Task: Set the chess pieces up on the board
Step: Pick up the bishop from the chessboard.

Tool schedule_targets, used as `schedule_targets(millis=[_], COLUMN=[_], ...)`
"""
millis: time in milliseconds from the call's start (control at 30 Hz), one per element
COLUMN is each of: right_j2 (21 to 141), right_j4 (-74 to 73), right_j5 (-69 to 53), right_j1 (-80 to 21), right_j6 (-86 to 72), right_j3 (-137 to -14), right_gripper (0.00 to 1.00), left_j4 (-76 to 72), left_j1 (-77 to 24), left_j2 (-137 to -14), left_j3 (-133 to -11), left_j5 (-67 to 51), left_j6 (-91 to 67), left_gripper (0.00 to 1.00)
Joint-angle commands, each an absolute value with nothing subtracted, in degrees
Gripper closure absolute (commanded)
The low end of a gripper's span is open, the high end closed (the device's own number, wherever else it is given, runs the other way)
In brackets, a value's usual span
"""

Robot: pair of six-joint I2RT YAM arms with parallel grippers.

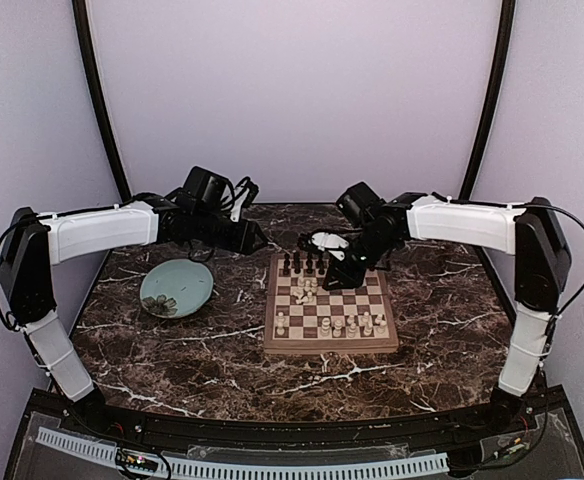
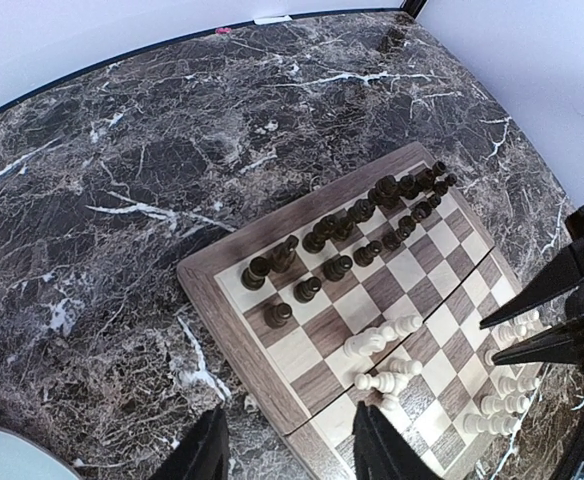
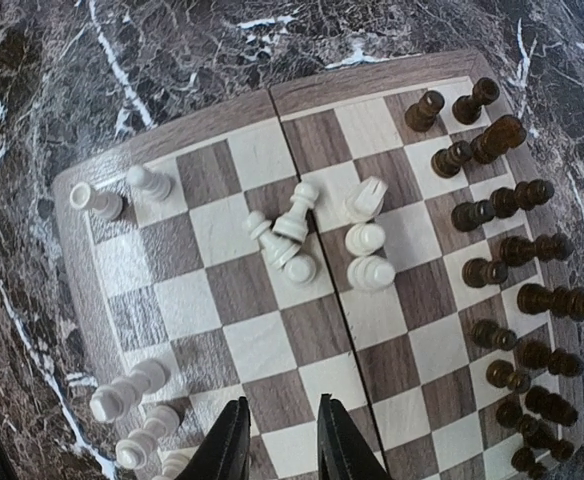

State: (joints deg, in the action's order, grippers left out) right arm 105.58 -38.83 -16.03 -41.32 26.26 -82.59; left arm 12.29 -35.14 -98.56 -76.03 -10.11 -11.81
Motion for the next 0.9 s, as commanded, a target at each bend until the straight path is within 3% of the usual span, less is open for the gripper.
schedule_targets(millis=[0, 433, 867], right_j2=[110.9, 119.2, 119.0], right_j4=[-38.6, -38.4, -38.0], right_j5=[-18.2, -15.8, -15.1], right_j1=[-41.7, -41.7, -41.6], right_j6=[23.2, 19.9, 19.6], right_j3=[-88.9, -96.7, -97.5], right_gripper=[0.74, 0.72, 0.73], left_j4=[12.9, 12.8, 12.7], left_j1=[-34.9, -34.9, -34.9], left_j2=[-96.4, -95.6, -95.7], left_j3=[-77.7, -77.7, -77.6], left_j5=[-10.0, -10.9, -11.4], left_j6=[-11.4, -11.6, -11.8], left_gripper=[0.56, 0.55, 0.55])
